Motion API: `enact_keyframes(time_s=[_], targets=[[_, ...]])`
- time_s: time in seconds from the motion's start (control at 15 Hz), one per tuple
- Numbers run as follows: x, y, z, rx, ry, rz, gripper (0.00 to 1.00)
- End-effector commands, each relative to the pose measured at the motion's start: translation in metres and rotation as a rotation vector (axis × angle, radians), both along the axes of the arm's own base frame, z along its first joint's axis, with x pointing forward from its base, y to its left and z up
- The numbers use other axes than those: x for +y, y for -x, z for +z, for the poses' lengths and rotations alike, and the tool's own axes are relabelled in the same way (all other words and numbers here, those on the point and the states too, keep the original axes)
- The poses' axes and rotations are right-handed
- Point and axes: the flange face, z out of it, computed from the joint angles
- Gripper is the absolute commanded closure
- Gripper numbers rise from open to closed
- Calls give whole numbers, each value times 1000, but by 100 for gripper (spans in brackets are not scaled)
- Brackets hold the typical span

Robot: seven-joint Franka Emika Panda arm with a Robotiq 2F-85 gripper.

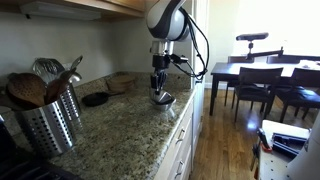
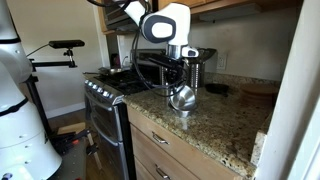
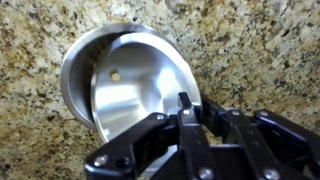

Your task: Pour the contents from the left bowl into the right bowl

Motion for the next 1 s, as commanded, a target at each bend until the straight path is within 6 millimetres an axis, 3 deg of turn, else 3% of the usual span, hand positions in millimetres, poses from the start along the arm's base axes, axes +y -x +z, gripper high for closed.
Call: enact_keyframes(time_s=[0.0,0.47,0.93], targets=[[11,-15,11,63,50,-22,91],[30,-35,15,166,184,-71,91],[62,-53,13,231,268,-66,91]])
